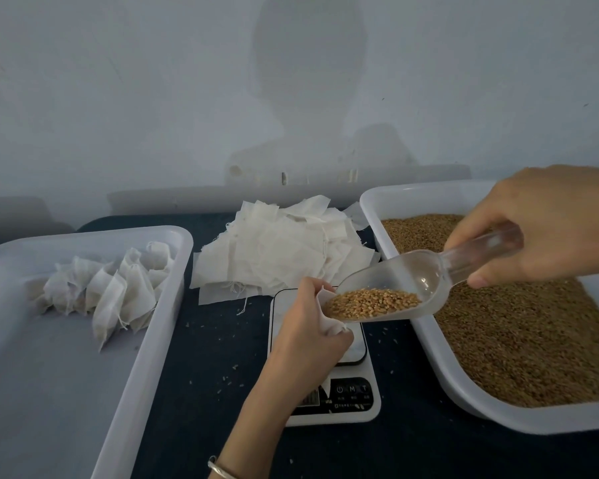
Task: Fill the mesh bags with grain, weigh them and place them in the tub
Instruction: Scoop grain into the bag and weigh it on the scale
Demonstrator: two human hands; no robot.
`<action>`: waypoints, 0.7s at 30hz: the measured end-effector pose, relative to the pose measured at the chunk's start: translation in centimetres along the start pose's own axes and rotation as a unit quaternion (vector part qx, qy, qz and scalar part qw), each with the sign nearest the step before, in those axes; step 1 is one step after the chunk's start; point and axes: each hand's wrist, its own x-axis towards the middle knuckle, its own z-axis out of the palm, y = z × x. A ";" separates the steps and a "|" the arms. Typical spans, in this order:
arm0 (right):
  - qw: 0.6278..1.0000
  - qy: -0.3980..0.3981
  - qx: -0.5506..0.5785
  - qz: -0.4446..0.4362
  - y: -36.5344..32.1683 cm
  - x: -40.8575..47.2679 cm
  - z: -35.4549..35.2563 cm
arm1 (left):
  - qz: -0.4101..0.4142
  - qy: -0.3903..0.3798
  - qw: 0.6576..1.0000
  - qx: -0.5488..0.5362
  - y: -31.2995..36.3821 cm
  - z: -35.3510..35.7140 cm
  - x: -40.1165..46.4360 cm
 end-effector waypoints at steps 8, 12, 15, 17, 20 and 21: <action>0.994 -0.004 0.107 0.015 0.9 -0.8 2.2 | 0.001 0.008 0.998 -0.066 0.0 -0.2 0.2; 0.961 0.024 0.273 0.036 1.6 -1.3 5.0 | 0.010 0.035 0.984 -0.174 -0.1 -0.5 0.7; 0.905 0.121 0.398 0.086 2.1 -1.6 7.6 | 0.046 0.097 0.968 -0.226 -0.6 -0.9 2.0; 0.866 0.213 0.435 0.127 2.1 -1.3 9.4 | 0.060 0.109 0.969 -0.215 -1.2 -1.0 2.9; 0.834 0.298 0.427 0.182 1.8 -0.6 11.5 | 0.050 0.085 0.985 -0.144 -2.4 -0.7 3.6; 0.825 0.311 0.430 0.193 1.7 -0.3 12.1 | 0.047 0.079 0.988 -0.127 -2.8 -0.6 3.6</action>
